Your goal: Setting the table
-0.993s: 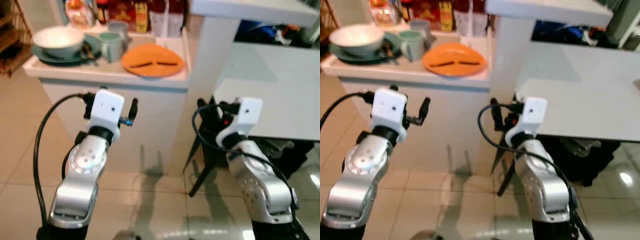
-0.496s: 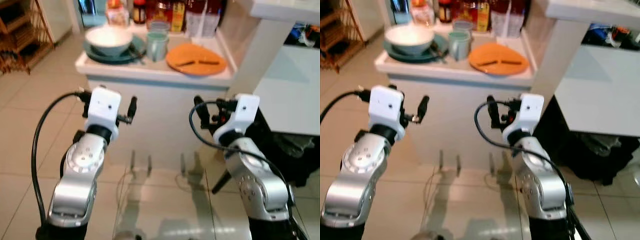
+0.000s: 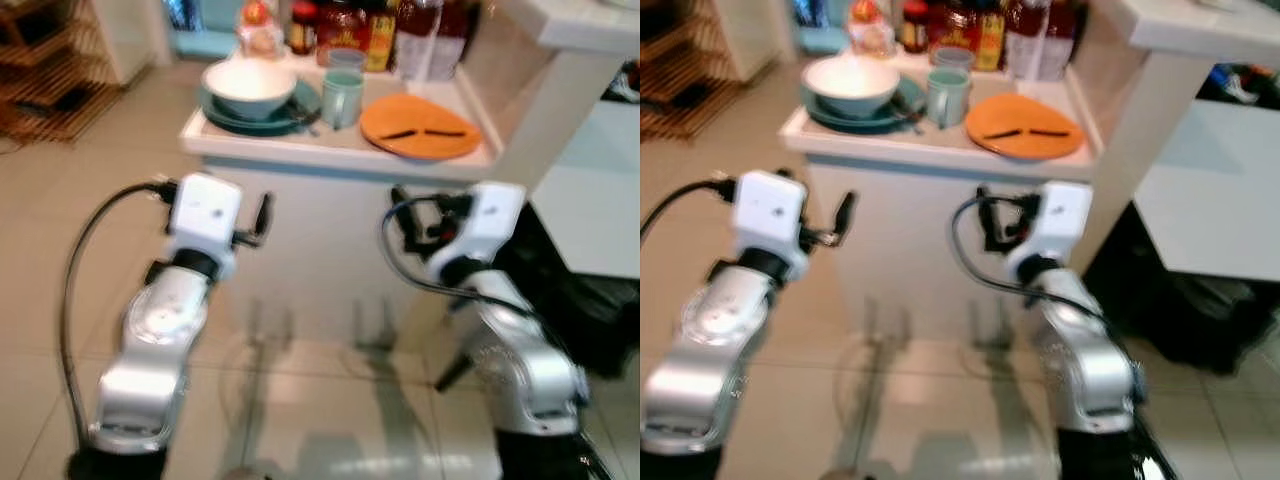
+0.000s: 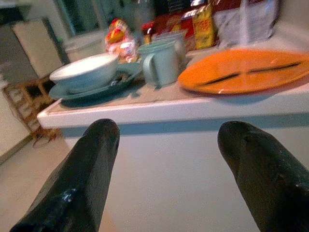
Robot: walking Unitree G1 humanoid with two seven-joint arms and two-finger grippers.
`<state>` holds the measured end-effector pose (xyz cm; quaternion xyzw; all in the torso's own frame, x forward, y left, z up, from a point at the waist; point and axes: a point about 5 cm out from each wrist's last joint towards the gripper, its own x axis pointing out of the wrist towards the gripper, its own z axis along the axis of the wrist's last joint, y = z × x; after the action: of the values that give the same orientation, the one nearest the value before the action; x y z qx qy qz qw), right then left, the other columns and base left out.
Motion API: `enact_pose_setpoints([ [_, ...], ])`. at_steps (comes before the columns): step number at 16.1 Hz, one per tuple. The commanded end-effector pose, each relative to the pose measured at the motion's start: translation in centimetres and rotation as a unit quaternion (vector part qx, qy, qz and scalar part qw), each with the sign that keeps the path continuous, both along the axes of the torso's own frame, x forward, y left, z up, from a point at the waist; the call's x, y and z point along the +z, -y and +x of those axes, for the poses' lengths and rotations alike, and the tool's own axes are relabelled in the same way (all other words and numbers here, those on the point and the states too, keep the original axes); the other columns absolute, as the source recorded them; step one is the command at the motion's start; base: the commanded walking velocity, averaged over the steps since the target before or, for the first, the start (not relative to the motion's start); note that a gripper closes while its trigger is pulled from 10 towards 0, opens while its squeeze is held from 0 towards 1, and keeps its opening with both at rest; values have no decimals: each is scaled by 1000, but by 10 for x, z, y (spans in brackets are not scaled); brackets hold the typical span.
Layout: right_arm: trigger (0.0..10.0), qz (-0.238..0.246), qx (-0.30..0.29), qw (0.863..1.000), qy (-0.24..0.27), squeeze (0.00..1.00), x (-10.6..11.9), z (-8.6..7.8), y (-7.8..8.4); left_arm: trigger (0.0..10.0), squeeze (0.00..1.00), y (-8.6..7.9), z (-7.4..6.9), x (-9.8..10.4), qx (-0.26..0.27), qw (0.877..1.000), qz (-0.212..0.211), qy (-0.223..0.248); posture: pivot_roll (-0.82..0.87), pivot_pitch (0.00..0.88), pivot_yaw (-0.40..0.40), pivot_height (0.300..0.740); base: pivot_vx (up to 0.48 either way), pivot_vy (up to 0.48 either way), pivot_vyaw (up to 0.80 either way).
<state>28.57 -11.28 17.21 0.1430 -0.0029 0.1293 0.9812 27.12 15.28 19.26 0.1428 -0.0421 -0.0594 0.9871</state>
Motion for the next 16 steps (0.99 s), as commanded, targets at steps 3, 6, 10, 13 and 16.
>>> enact_pose_setpoints([
  [3,10000,-18,-22,1000,-4,0,-1,3,12,10000,0,10,0,3,-21,1000,-3,3,99,22,-67,740,414,0,0],
  [6,10000,-20,-22,999,-14,0,-3,2,13,10000,0,11,0,3,-25,1000,-3,2,97,24,-65,740,409,0,-533],
  [10,10000,-22,-17,999,-16,0,-4,3,12,10000,0,12,0,2,-26,1000,-2,1,99,28,-67,740,402,0,-133],
  [13,10000,-12,-26,999,-29,0,-5,5,12,10000,0,12,0,2,-26,1000,-1,1,100,29,-70,740,394,0,0],
  [16,10000,-12,-54,997,-58,0,-10,8,19,10000,0,16,-2,2,-45,999,2,2,99,30,-69,740,199,0,0],
])
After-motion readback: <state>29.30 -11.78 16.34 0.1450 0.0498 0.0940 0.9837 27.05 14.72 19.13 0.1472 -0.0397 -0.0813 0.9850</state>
